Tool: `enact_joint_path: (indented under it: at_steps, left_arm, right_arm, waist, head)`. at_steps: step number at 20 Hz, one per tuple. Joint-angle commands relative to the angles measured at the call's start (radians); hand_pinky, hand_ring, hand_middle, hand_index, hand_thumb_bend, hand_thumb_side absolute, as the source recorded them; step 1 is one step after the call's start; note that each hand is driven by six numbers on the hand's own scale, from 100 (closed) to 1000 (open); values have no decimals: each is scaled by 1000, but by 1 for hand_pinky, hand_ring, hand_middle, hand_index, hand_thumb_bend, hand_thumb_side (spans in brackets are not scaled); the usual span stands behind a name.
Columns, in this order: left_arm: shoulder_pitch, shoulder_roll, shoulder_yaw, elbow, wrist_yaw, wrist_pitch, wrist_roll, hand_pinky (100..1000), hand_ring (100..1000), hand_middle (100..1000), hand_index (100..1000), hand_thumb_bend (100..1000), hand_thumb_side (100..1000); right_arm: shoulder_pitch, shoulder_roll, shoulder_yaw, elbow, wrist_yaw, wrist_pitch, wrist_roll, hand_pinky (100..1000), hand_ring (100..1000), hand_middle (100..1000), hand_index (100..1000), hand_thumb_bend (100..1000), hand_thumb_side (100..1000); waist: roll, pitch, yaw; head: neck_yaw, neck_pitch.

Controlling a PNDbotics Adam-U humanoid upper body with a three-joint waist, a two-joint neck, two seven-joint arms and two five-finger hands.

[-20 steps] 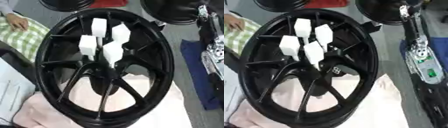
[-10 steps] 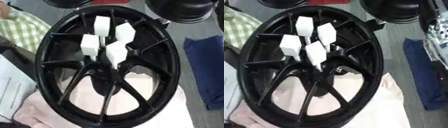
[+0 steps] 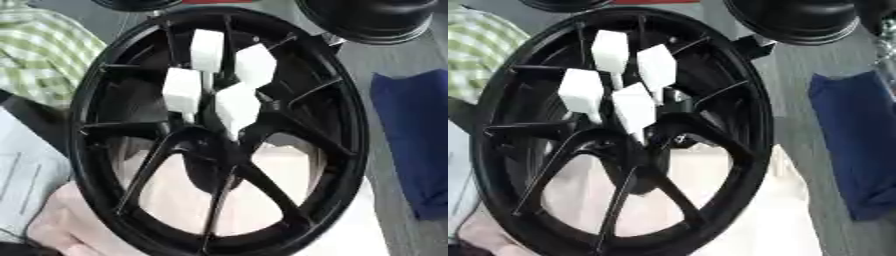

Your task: Pull the pin out of the wheel hub.

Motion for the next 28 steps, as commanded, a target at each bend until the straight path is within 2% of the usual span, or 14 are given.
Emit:
enact_joint_path:
  at_steps: [1, 8, 15, 20, 24, 28]
  left_arm:
    - [-5, 42, 8, -20, 13, -4, 3, 695, 982, 833, 807, 389, 772]
    - [-16, 37, 2, -20, 29, -3, 2, 694, 983, 833, 805, 394, 769]
    - [-11, 40, 3, -20, 37, 1, 3, 692, 984, 832, 803, 396, 769]
    - [-10, 46, -1, -20, 41, 7, -2, 691, 985, 831, 802, 397, 769]
    - [-11, 48, -4, -20, 43, 9, -6, 691, 986, 830, 802, 397, 771]
    - [-11, 46, -6, -20, 47, 13, -10, 690, 988, 829, 801, 398, 772]
  right_arm:
    - [-50, -87, 10, -47, 53, -2, 80, 870, 812, 775, 764, 100, 589]
    - [-183, -125, 86, -59, 174, -44, 291, 868, 823, 788, 793, 100, 556]
    - [-338, -126, 201, -44, 236, -127, 492, 870, 836, 799, 814, 100, 506]
    - [-455, -80, 301, -3, 242, -165, 624, 874, 842, 802, 819, 154, 498]
    - [-545, -21, 370, 64, 228, -168, 711, 877, 854, 817, 838, 209, 496]
    - [-602, 29, 428, 132, 228, -167, 772, 885, 874, 833, 857, 257, 450]
  waist:
    - [0, -14, -4]
    - [-10, -25, -9]
    - [-19, -40, -7]
    - [-22, -42, -3]
    - [-22, -43, -2]
    - [-22, -46, -3]
  head:
    - [-25, -25]
    - [-29, -58]
    - [-27, -45]
    - [-35, -36]
    - [-39, -27]
    - [-39, -18]
